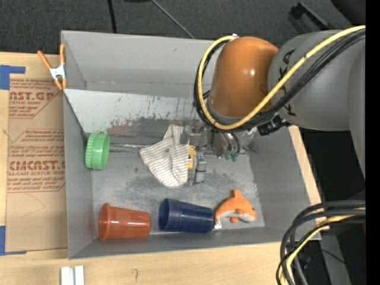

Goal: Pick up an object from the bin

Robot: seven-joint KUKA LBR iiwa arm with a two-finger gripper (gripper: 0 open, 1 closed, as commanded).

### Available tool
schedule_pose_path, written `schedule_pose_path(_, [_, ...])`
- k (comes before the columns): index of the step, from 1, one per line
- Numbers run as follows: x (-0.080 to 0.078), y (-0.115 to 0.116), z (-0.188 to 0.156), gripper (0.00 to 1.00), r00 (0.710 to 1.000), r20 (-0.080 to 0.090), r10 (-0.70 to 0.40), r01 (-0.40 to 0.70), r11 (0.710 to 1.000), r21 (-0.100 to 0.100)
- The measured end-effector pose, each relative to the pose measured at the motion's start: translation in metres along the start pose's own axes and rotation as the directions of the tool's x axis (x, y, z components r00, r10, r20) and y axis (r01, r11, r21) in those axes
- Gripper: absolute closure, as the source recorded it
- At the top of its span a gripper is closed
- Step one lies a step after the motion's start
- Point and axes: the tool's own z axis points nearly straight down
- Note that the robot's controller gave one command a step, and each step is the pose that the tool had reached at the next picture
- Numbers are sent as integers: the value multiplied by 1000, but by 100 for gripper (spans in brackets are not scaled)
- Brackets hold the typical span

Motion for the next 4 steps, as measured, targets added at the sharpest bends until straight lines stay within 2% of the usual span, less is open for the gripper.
schedule_pose_path(1, [-1, 0, -5, 0, 1000, 7, 1, -1, 1000, -1])
schedule_pose_path(2, [-7, -2, 68, 100, 998, 7, -64, 64, 998, 1])
schedule_pose_path(3, [-7, -2, 68, 100, 998, 7, -64, 64, 998, 1])
schedule_pose_path(4, [-6, 2, 48, 100, 999, 7, -48, 48, 999, 0])
